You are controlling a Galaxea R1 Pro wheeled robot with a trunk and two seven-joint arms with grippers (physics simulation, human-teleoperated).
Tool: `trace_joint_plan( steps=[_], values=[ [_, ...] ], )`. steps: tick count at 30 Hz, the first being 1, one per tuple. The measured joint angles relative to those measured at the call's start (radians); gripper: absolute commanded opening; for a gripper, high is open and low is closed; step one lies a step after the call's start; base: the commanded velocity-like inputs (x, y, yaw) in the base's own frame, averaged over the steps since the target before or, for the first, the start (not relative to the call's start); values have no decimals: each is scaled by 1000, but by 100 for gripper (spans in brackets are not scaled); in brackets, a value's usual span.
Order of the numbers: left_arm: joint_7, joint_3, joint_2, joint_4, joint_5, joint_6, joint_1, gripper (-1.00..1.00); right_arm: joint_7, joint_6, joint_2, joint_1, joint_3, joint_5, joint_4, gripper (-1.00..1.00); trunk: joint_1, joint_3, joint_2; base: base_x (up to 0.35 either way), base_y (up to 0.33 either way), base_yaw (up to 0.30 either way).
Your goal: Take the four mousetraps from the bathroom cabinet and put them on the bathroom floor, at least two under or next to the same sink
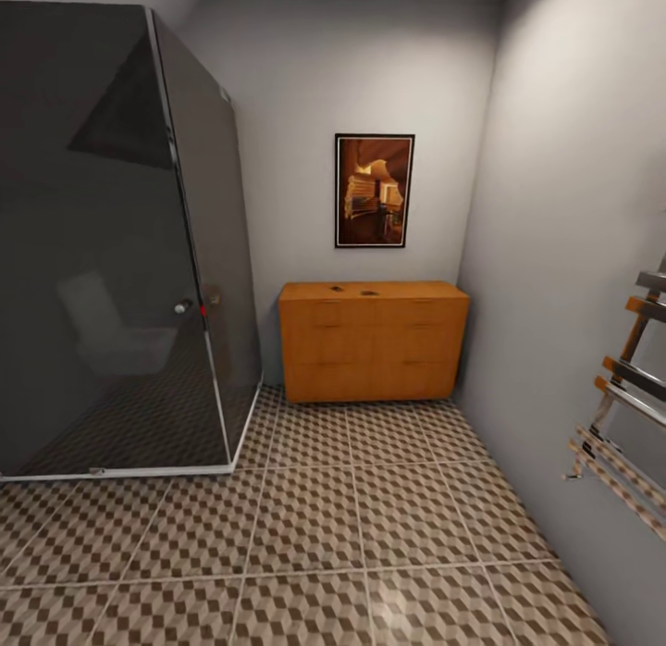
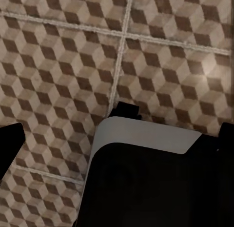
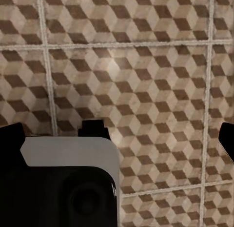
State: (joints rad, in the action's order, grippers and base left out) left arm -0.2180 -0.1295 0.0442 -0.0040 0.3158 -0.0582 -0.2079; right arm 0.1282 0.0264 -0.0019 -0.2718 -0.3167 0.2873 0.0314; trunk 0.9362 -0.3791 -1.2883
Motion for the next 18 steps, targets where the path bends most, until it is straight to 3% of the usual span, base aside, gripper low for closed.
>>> trace_joint_plan(
  steps=[18],
  values=[
    [0, 0, 0, 0, 0, 0, 0, 100, 0, 0, 0, 0, 0, 0, 0, 100, 0, 0, 0, 322, 0, 0]
  ],
)
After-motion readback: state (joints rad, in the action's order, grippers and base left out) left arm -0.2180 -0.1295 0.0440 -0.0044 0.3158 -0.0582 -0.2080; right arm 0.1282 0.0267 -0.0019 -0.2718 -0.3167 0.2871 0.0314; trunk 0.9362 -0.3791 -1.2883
